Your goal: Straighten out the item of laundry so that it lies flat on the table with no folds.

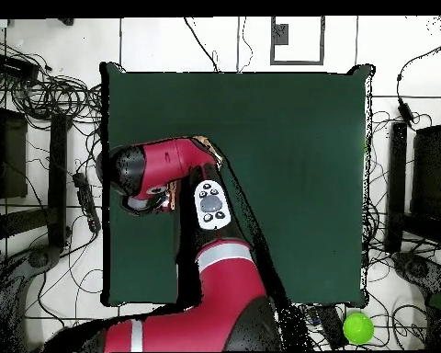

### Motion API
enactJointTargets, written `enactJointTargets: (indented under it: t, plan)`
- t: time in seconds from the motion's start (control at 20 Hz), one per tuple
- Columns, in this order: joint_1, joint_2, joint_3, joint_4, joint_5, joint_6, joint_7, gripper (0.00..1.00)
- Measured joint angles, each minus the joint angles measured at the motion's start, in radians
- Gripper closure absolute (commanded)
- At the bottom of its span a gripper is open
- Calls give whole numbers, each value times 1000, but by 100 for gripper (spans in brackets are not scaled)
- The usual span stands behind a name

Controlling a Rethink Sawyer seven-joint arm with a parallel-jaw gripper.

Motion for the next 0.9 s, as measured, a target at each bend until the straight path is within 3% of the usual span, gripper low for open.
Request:
enactJointTargets:
  t: [0.9]
  plan:
    - [-44,15,154,0,-156,-165,0,0]
